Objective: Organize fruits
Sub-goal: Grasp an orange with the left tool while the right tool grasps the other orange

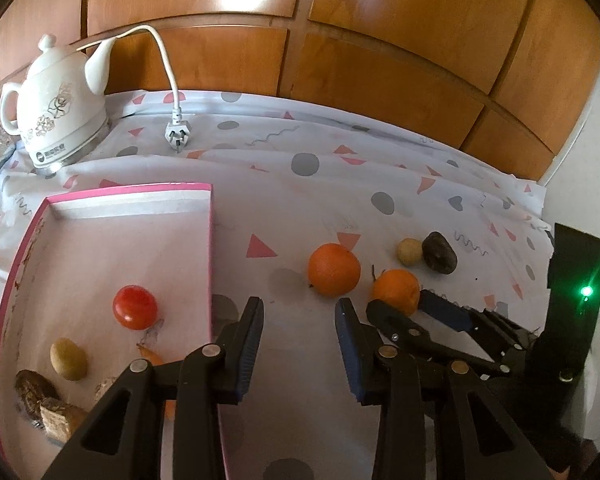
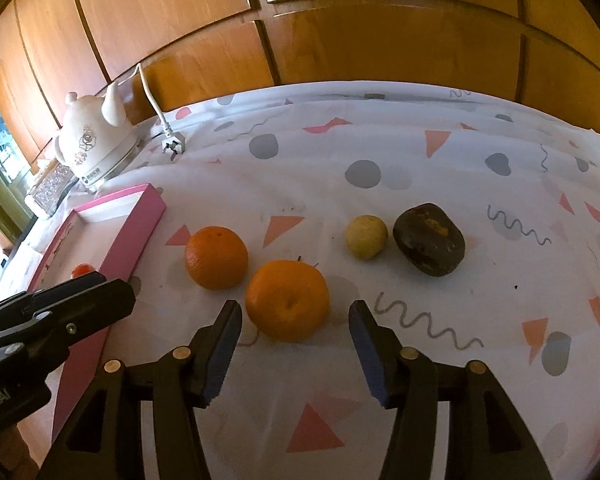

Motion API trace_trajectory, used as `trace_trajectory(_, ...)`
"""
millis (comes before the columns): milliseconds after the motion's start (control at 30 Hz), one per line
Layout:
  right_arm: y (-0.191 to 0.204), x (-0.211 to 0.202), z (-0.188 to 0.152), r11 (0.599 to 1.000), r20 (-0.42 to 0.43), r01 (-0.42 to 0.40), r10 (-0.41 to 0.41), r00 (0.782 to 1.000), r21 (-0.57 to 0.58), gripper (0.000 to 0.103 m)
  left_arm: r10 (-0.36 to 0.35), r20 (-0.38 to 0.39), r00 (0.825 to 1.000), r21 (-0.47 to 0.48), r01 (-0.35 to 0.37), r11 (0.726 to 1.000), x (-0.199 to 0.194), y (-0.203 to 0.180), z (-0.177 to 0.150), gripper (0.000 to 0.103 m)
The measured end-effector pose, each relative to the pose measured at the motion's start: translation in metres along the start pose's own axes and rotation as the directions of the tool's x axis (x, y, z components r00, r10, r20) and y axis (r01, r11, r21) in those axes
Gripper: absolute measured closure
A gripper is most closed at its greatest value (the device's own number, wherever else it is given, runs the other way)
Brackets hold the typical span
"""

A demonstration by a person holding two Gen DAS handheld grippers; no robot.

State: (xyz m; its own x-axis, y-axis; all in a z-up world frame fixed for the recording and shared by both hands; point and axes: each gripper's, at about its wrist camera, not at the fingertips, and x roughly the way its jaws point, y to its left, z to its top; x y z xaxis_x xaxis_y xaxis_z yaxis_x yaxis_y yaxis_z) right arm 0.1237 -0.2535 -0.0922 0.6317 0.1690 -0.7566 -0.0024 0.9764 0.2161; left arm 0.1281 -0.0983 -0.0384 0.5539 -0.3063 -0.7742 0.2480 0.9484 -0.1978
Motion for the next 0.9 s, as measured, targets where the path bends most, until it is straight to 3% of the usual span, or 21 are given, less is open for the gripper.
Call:
trace_trajectory(33,-0.001,0.001,0.0,1.0,0.0,-0.005,0.005,1.0,0.003,0.051,0.001,0.001,1.0,0.0,-0.001,1.0,0.001,0.0,0.001,0.064)
trace_trajectory(67,-0.002,-0.001,-0.001,1.0,0.004,-0.01,0.01,1.0,0.002,0.063,0.003,0.001,1.0,0.001,-0.003,1.0,0.002,-0.001,0.002,0.063)
trace_trajectory(167,-0.003,-0.006,-0.003,1.0,0.017,0.008,-0.008,1.0,-0.008,0.063,0.005,-0.01,1.0,0.003,-0.005,1.0,0.009,-0.005,0.005,0.061)
trace_trajectory(367,-0.015,-0.014,-0.009,1.0,0.018,0.018,-0.019,1.0,0.026,0.063,-0.003,-0.025,1.0,0.004,0.003,1.0,0.026,-0.016,0.014,0.047)
trace_trajectory(767,-0.022,-0.023,-0.016,0.999,0.02,0.04,-0.04,0.999,0.007,0.063,0.035,-0.08,0.996,0.019,-0.033,0.999,0.072,-0.027,0.03,0.047)
trace_trajectory(833,-0.024,-0.026,-0.018,0.999,0.02,0.042,-0.043,0.999,0.009,0.063,0.051,-0.086,0.995,0.019,-0.05,0.999,0.078,-0.027,0.028,0.052)
trace_trajectory(900,-0.025,-0.027,-0.019,0.999,0.021,0.042,-0.042,0.999,0.01,0.063,0.048,-0.07,0.996,0.04,-0.045,0.998,0.077,-0.03,0.026,0.064)
